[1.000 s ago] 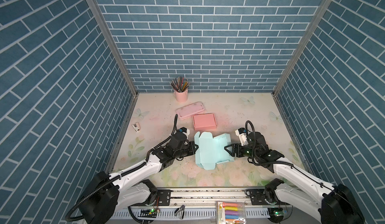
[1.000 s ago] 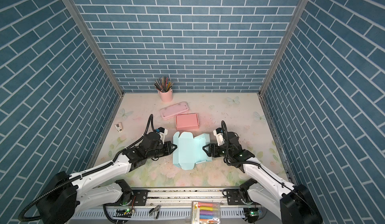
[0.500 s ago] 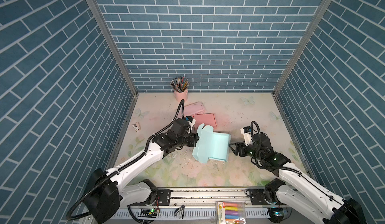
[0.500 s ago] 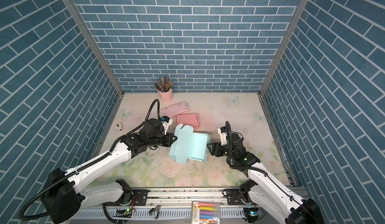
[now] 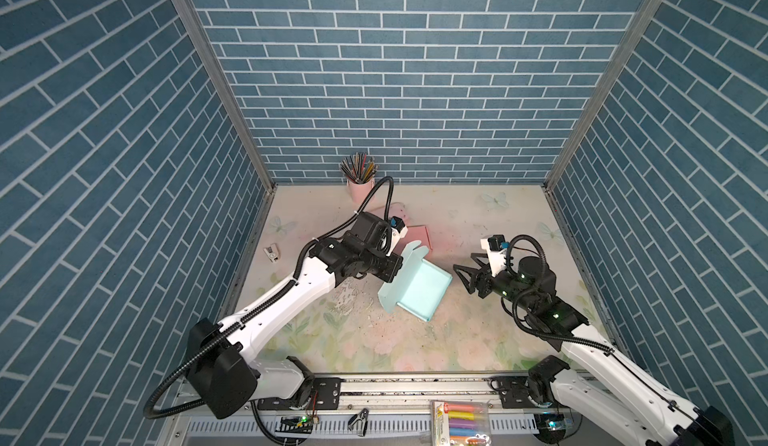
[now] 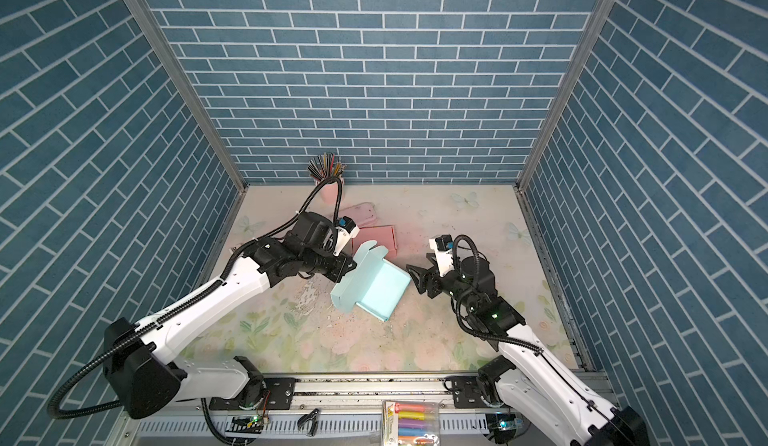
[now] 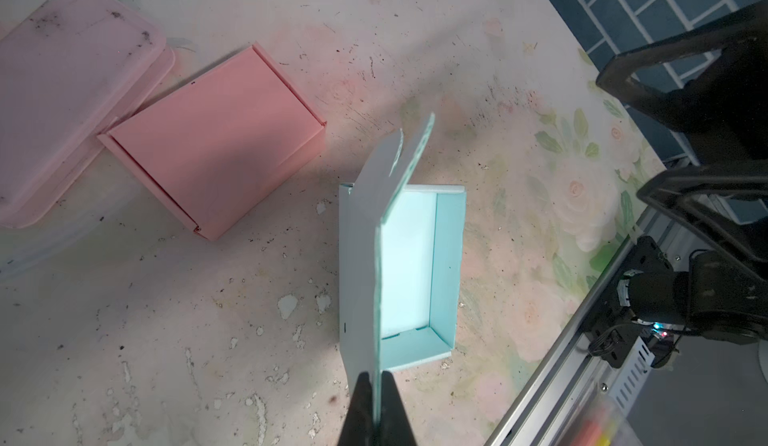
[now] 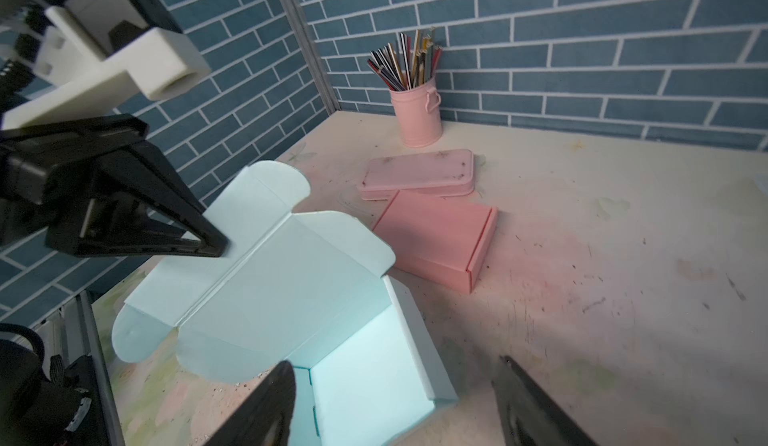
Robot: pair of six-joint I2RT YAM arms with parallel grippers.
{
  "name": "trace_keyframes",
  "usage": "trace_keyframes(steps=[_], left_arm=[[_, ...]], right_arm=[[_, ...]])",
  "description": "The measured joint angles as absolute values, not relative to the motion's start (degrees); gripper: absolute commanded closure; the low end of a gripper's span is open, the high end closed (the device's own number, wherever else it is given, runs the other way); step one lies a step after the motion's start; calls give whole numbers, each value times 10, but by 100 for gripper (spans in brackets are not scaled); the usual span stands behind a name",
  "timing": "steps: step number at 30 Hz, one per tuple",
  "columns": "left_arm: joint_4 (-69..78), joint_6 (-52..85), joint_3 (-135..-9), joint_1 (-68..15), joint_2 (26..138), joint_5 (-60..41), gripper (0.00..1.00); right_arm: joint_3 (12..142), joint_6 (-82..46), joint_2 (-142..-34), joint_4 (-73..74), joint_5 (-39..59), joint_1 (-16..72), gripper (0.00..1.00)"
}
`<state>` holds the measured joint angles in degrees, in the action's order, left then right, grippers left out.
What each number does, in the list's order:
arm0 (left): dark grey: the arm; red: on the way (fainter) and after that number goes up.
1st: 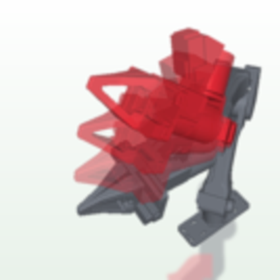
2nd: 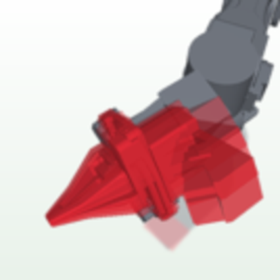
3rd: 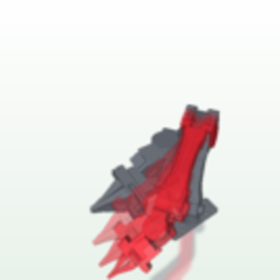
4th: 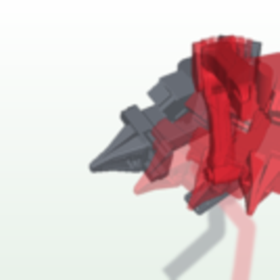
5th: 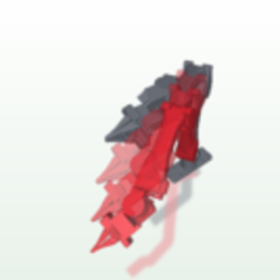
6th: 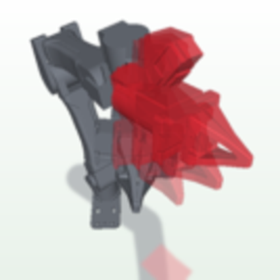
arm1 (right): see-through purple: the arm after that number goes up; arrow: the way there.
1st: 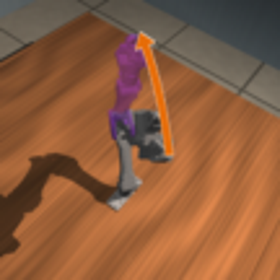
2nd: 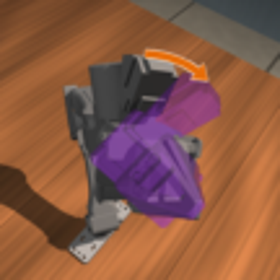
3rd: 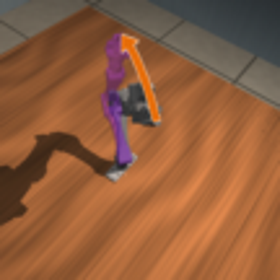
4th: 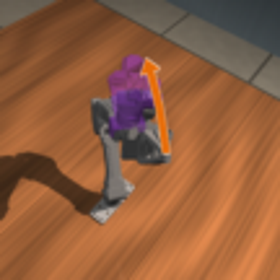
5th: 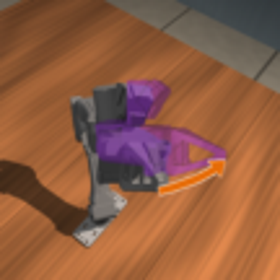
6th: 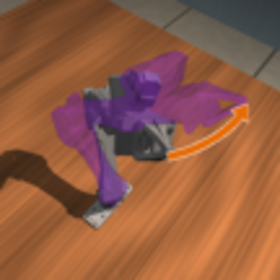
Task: Fold the paper box
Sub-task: 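Lift the blank's end with the left gripper while the right gripper withdraws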
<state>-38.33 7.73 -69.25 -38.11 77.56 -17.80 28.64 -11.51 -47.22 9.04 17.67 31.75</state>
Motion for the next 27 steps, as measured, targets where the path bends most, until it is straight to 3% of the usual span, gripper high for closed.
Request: trace_keyframes(steps=[8, 16, 27], left_arm=[[-441, 18, -743, -381, 806, -197, 98], [-456, -1, -767, -393, 841, -213, 98], [-460, -9, -776, -397, 863, -219, 98]], right_arm=[[270, -24, -549, 219, 256, 314, 25], [304, 23, -672, 254, 338, 281, 27], [375, 89, -759, 235, 412, 263, 40]])
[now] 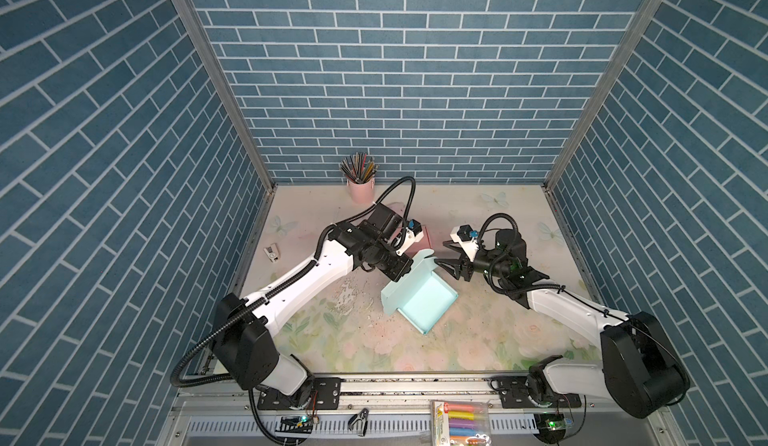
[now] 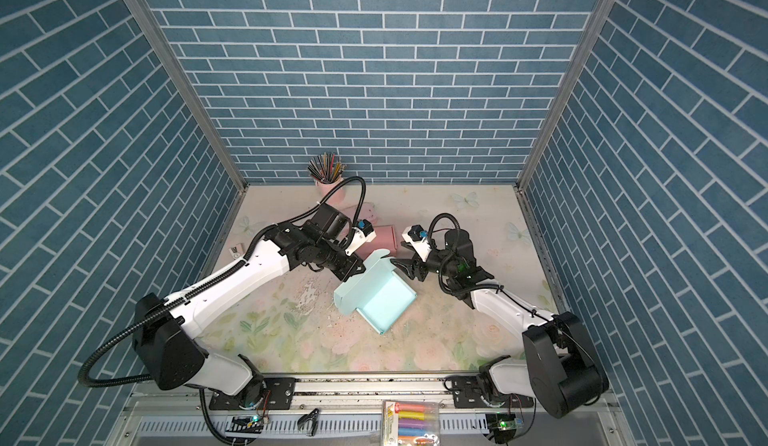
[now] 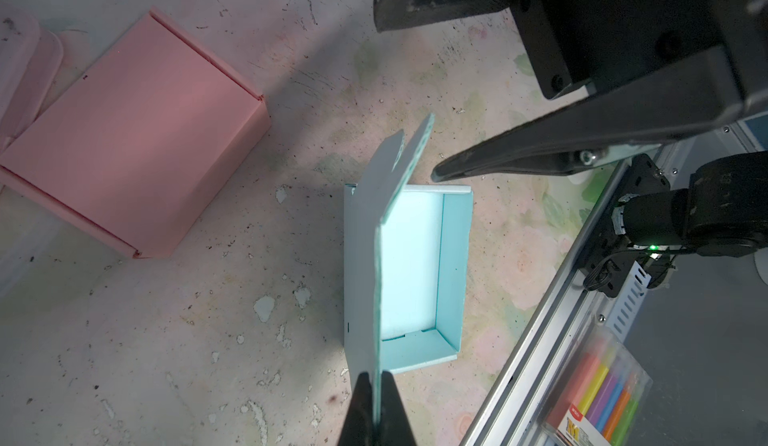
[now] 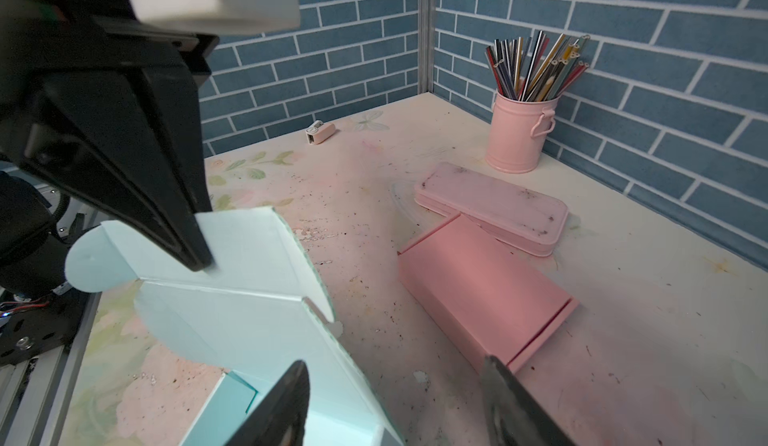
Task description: Fold the paper box
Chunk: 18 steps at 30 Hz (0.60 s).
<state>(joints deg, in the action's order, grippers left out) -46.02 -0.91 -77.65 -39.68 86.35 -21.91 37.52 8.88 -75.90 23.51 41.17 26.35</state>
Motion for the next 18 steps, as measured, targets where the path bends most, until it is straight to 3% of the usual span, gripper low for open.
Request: trace_keyframes(steps=[12, 18], left_arm=[[-462, -14, -786, -401, 872, -207, 98], [-463, -17, -787, -401, 879, -204, 98]], right_arm=[[390, 115, -786, 204, 466, 265, 57], [401, 134, -801, 181, 467, 273, 75]])
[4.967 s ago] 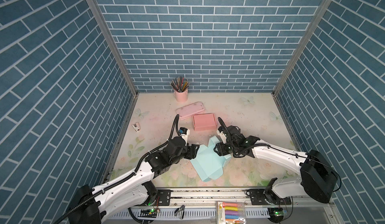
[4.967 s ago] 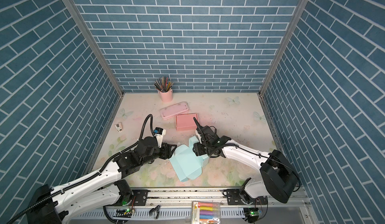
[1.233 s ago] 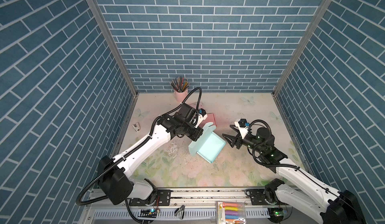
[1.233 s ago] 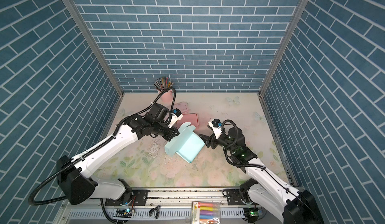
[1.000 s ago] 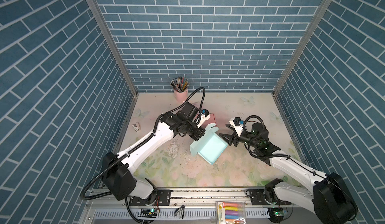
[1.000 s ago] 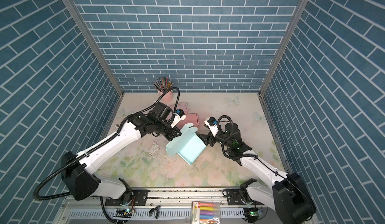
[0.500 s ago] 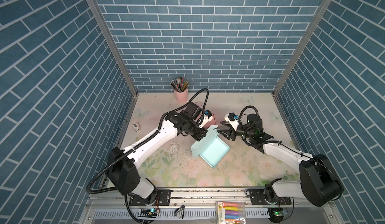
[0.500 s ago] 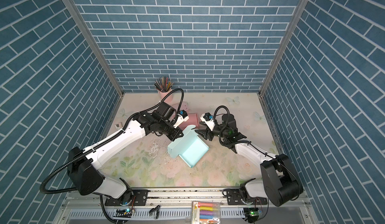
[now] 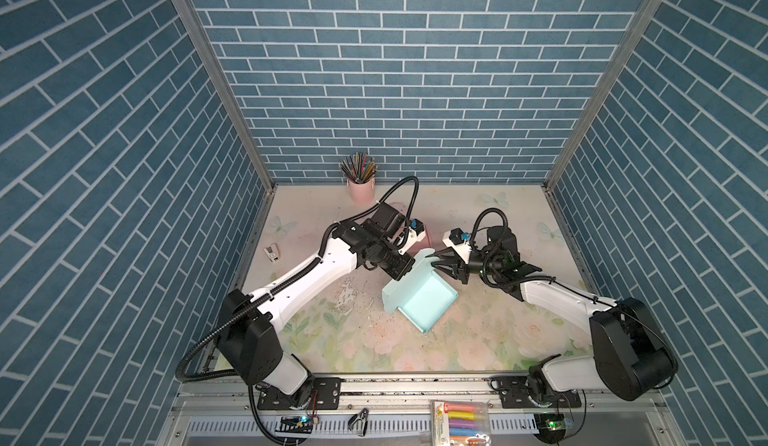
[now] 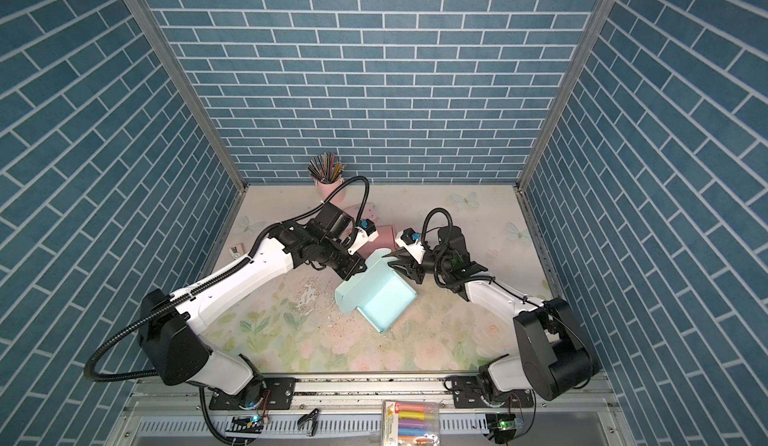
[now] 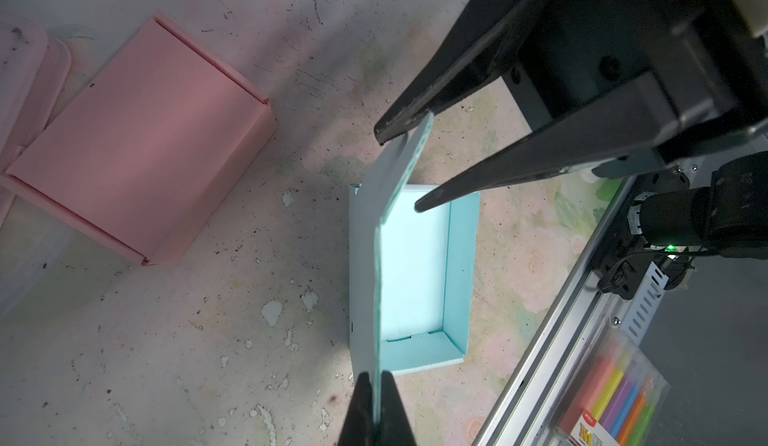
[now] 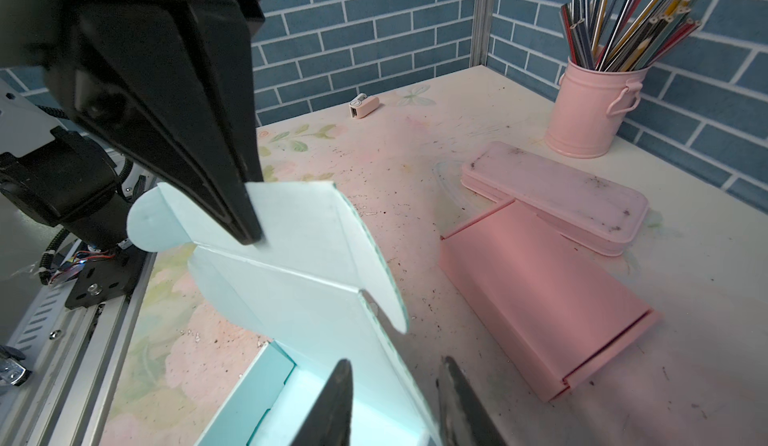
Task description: Fold the paper box
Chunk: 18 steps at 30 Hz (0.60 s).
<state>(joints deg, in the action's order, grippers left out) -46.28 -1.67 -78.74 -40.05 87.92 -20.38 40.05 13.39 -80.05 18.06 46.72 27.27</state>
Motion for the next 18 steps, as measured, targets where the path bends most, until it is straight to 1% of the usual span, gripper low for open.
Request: trace_keyframes(steps=[7, 10, 12, 13, 16, 18], left_arm=[[-464, -20, -791, -401, 884, -192, 97], [-464, -22, -795, -401, 889, -186, 94], [-466, -23, -796, -401, 890, -180, 90], [-466, -24, -796, -402, 891, -178, 87], [-464, -25, -796, -402, 893, -172, 70], [-460, -24, -796, -402, 893, -170, 61]], right_arm=[[401, 148, -801, 171, 465, 278, 89], [402, 155, -803, 161, 461, 283, 92], [405, 159, -803, 157, 454, 285, 95], [405, 161, -803, 156, 451, 285, 95], [398, 164, -801, 155, 438, 289, 96], [385, 163, -793, 161, 428, 291, 98]])
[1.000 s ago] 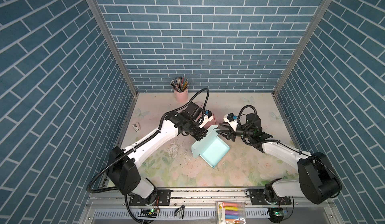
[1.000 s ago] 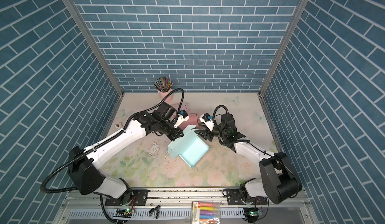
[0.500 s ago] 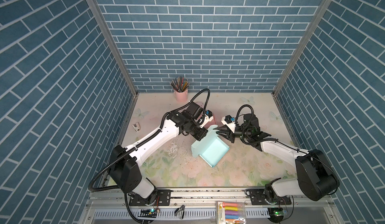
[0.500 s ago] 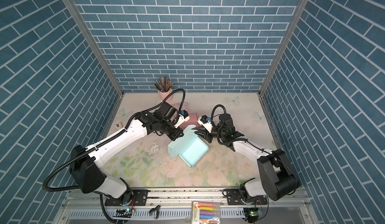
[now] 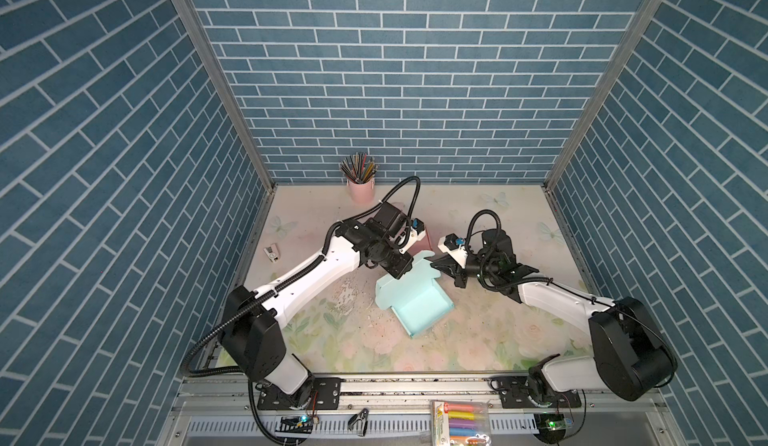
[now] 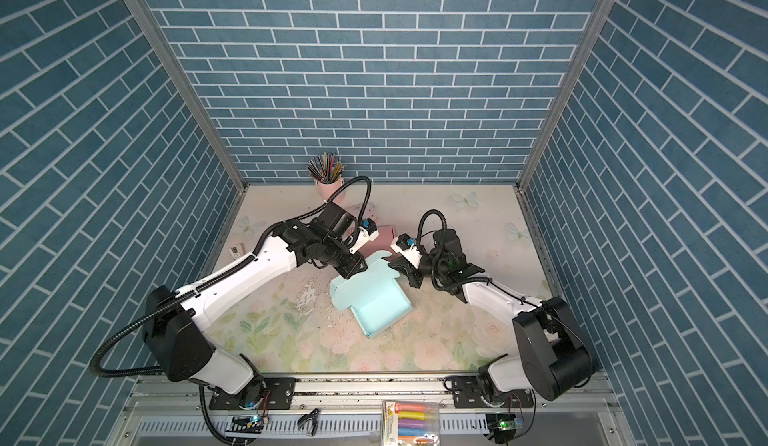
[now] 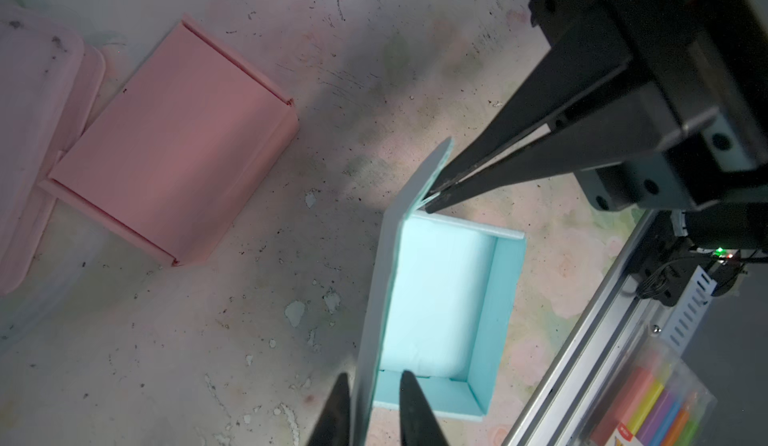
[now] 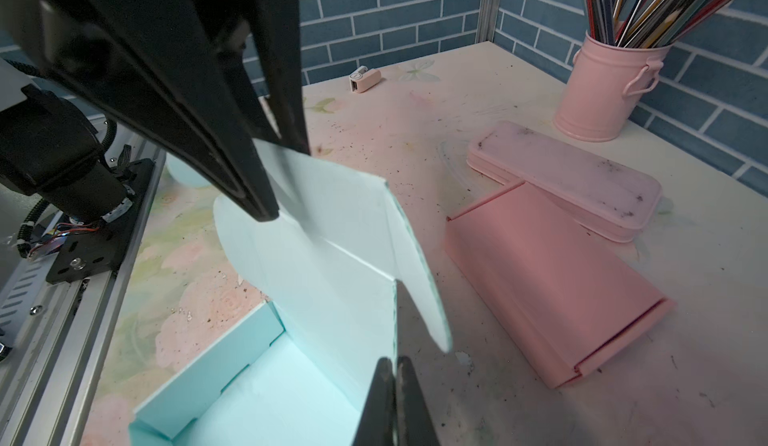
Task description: Fold the paper box
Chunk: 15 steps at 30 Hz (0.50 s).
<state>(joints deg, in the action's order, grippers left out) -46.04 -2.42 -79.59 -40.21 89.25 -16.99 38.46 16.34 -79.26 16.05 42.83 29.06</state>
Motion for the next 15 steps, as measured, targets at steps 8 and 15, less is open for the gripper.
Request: trace_keyframes(steps=[8, 15], left_arm=[[-406, -5, -729, -397, 860, -171, 35], [-310, 45, -585, -359, 754, -183, 25]], right_arm=[[312, 145, -732, 205, 372, 291, 98], [272, 116, -704, 240, 328, 291, 98]])
